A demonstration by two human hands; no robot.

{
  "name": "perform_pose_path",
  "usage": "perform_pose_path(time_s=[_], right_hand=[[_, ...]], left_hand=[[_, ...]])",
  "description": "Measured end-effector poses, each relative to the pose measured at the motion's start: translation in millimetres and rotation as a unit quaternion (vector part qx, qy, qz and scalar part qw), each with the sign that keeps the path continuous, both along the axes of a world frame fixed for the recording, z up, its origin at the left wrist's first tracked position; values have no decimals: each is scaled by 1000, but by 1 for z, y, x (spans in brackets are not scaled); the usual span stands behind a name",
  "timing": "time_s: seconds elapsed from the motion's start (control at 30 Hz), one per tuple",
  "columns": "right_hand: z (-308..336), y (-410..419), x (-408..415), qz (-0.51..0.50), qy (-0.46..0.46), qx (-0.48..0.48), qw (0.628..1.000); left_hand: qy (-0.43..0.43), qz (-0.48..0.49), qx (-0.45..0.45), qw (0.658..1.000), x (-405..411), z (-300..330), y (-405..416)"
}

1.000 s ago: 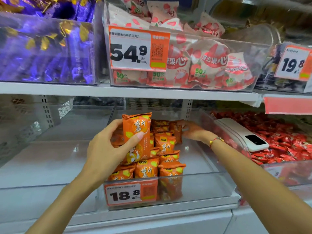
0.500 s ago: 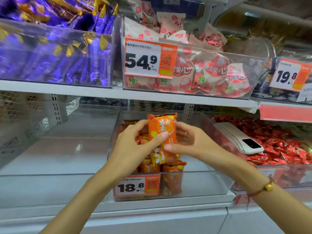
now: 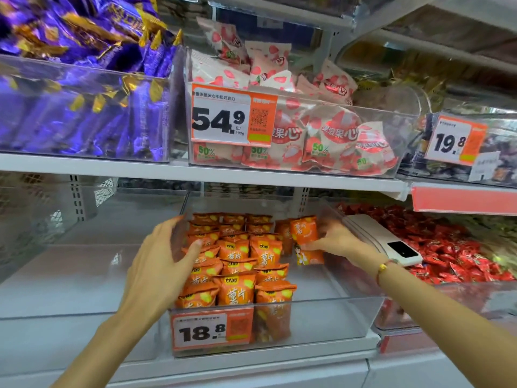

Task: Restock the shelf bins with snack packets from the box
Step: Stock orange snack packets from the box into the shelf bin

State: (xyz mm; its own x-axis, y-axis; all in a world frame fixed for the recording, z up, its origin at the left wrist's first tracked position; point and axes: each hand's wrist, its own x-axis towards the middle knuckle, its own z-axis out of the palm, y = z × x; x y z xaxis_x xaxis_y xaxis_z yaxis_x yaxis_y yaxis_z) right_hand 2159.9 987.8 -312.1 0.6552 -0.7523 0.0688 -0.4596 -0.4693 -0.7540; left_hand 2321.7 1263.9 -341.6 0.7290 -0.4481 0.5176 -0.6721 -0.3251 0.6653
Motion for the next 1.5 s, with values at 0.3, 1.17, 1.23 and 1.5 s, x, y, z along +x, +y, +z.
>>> perform_pose_path(time_s=[0.3, 1.17, 1.23, 1.5], right_hand=[[-34, -25, 49, -1, -30, 124, 992], [-35, -16, 51, 28, -87, 76, 993], [-36, -15, 52, 38, -77, 69, 994], [-19, -8, 20, 52, 82, -38, 995]], left_hand=[[38, -4, -44, 998, -4, 1, -1], [45, 5, 14, 999, 1, 0, -2], [44, 9, 14, 999, 1, 0, -1], [-78, 21, -66, 995, -11, 4, 6]])
